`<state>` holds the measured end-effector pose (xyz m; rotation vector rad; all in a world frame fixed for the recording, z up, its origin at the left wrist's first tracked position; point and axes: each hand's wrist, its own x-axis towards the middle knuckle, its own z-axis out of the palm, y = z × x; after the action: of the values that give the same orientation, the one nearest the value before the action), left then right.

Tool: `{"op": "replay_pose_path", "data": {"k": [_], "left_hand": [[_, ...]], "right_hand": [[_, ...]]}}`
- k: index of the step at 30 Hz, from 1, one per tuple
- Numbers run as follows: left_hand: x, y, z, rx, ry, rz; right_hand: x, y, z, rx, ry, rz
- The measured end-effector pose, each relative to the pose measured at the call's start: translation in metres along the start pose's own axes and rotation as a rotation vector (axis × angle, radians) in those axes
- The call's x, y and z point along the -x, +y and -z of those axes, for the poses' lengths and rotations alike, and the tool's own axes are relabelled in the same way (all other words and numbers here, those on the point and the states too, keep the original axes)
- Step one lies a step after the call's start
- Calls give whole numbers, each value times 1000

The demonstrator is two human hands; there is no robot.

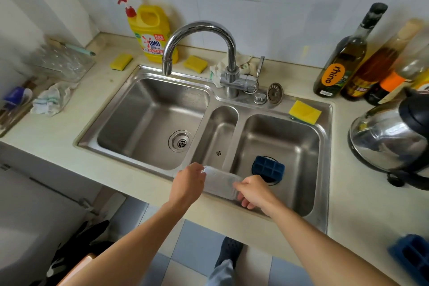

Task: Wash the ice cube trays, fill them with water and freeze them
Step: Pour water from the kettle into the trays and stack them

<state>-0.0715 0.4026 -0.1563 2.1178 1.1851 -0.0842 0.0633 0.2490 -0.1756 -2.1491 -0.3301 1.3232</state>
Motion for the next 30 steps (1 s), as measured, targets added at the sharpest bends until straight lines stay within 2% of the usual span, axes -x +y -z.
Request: {"op": "replay_pose_path", "data": {"k": [3,6,13,17,21,25,30], "left_hand": [[-7,2,4,127,36,58],[-15,10,4,284,-13,113],[-42,61,-15,389,-130,21],[-63,94,-47,277,-235,-102],[-84,122,-89,53,-361,-175],[-111,133,-124,-163,-440,-158],[-140,124,-161,-283,-500,-139]], "right_hand": [[4,-2,5,-154,21,-34],[8,-5,16,-230,80,-18],[9,8,60,-327,274,37],[0,37,79,-363,375,-16],[-23,67,91,-379,469,-105],[-56,84,94,-364,478,-166],[-100,97,87,-325,457,-236]]}}
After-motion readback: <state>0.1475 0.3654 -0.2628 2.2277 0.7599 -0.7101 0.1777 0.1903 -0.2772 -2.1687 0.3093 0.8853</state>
